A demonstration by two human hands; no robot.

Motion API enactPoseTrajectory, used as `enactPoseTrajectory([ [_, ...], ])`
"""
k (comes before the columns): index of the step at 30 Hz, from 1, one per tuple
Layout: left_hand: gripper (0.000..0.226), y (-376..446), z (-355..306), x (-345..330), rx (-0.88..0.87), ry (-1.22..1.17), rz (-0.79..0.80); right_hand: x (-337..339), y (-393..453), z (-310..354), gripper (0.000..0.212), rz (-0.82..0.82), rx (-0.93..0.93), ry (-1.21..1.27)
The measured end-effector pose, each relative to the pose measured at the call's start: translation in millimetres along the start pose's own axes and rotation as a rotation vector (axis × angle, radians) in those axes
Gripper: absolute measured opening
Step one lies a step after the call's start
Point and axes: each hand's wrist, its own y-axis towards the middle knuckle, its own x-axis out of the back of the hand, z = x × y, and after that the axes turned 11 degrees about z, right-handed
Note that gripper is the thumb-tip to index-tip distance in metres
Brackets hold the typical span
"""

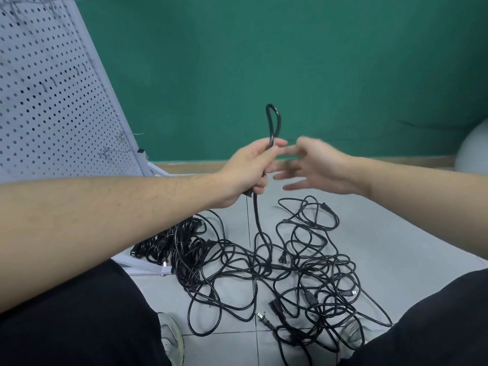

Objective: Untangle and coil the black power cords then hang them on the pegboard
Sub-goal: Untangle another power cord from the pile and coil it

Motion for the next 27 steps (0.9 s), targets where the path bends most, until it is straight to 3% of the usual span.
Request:
enactPoseTrajectory([
  [3,0.021,5,-8,2,-0.048,-0.119,-0.074,-12,-1,-14,0.046,0.215,-0.120,-0.322],
  [5,0.021,7,-12,3,-0.059,-0.161,-0.096,-23,-1,-16,0.033,0.318,-0.163,-0.474],
  [8,0.023,11,-16,5,-0.068,-0.116,-0.133,-34,-2,-13,0.011,0.323,-0.151,-0.559],
  [12,0.024,13,-21,12,-0.048,-0.055,-0.179,-29,-7,-11,0.024,0.310,-0.123,-0.554],
  [17,0.025,12,-15,36,-0.007,0.185,-0.273,-5,-11,-18,0.040,0.244,-0.200,-0.849],
  [21,0.021,6,-6,47,0.069,0.343,-0.205,12,-17,-13,0.034,0.166,-0.027,-0.642],
  [24,0.046,1,-2,46,0.141,0.398,-0.131,16,-16,-6,0.022,0.035,0.115,-0.397],
  [27,0.058,1,1,39,0.180,0.475,-0.021,13,-12,-1,0.015,-0.123,0.215,-0.366],
])
